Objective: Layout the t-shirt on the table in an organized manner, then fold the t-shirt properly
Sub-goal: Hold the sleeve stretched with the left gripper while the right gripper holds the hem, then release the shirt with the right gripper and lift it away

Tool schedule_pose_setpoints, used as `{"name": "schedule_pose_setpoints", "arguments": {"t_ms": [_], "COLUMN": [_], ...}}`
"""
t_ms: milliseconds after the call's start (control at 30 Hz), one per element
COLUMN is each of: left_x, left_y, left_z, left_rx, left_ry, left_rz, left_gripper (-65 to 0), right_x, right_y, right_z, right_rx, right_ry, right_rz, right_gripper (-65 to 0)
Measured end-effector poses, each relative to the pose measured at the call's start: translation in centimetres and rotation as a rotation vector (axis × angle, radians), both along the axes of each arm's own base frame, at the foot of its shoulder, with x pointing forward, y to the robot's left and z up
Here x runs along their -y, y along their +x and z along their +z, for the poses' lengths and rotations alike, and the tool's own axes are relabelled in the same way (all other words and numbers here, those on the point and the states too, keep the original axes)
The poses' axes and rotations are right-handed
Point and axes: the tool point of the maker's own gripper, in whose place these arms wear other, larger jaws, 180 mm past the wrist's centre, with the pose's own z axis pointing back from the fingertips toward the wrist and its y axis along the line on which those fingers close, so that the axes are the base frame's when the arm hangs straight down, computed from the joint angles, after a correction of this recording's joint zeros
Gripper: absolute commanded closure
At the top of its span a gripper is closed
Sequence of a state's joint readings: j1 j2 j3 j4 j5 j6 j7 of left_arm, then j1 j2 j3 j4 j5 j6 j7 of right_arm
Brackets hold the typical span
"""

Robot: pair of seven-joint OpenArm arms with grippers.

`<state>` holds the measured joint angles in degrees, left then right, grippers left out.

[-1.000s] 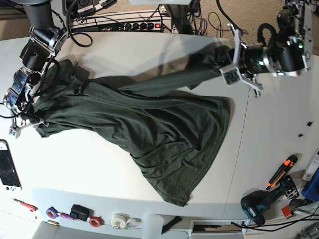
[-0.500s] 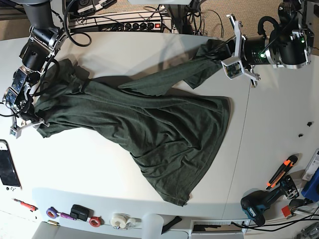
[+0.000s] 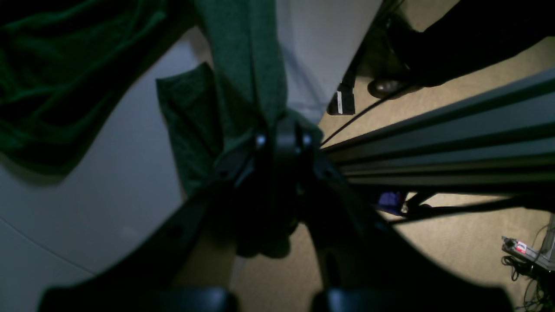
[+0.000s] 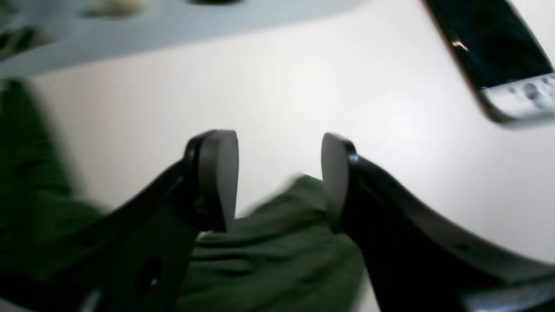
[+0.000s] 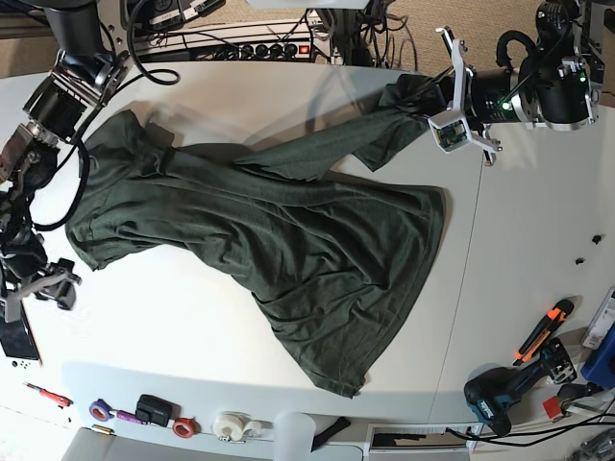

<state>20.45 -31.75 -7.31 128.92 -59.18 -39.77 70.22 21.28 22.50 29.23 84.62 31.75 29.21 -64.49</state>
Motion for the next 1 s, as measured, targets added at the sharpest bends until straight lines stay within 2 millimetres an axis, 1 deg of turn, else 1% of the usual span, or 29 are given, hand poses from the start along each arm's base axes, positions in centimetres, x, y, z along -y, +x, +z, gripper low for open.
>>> {"name": "schedule_pose_setpoints", "arguments": {"t_ms": [67, 167, 267, 333, 400, 533, 633, 700, 800, 900, 1000], "left_x": [0.0, 0.0, -0.1, 0.0, 0.0, 0.0, 0.0, 0.2, 0.7, 0.7, 0.7], "left_y": [0.0, 0.0, 0.0, 0.0, 0.0, 0.0, 0.0, 0.0, 0.1, 0.1, 0.1], "left_z": [0.0, 0.0, -0.1, -0.1, -0.1, -0.1, -0.1, 0.0, 0.1, 0.1, 0.1], "left_rx": [0.0, 0.0, -0.003, -0.003, -0.003, -0.003, -0.003, -0.003, -0.003, -0.003, -0.003], "left_ry": [-0.001, 0.0, 0.001, 0.0, 0.0, 0.0, -0.001, -0.01, -0.03, -0.032, -0.032], "left_rz": [0.0, 0.0, 0.002, 0.002, 0.002, 0.002, 0.003, 0.006, 0.014, 0.015, 0.014], "left_gripper": [0.0, 0.0, 0.0, 0.0, 0.0, 0.0, 0.0, 0.0, 0.0, 0.0, 0.0], "right_x": [-2.8, -7.2, -12.1, -15.4, -18.8, -25.9, -30.1, -32.0, -33.3, -33.9, -33.9], "right_y": [0.4, 0.6, 0.5, 0.5, 0.5, -0.1, -0.6, -1.0, -1.7, -2.2, -2.4], "right_z": [0.0, -1.6, -3.2, -4.2, -4.7, -5.7, -6.9, -8.0, -9.9, -11.1, -11.8], "right_rx": [0.028, 0.022, -0.006, -0.038, -0.066, -0.119, -0.161, -0.184, -0.245, -0.283, -0.3], "right_ry": [0.066, 0.176, 0.242, 0.248, 0.244, 0.183, 0.102, 0.02, -0.116, -0.206, -0.267], "right_rz": [0.082, 0.177, 0.288, 0.371, 0.456, 0.657, 0.746, 0.784, 0.801, 0.801, 0.796], "right_gripper": [-30.5, -30.5, -30.6, -30.6, -30.7, -30.7, -30.7, -30.7, -30.7, -30.7, -30.7]}}
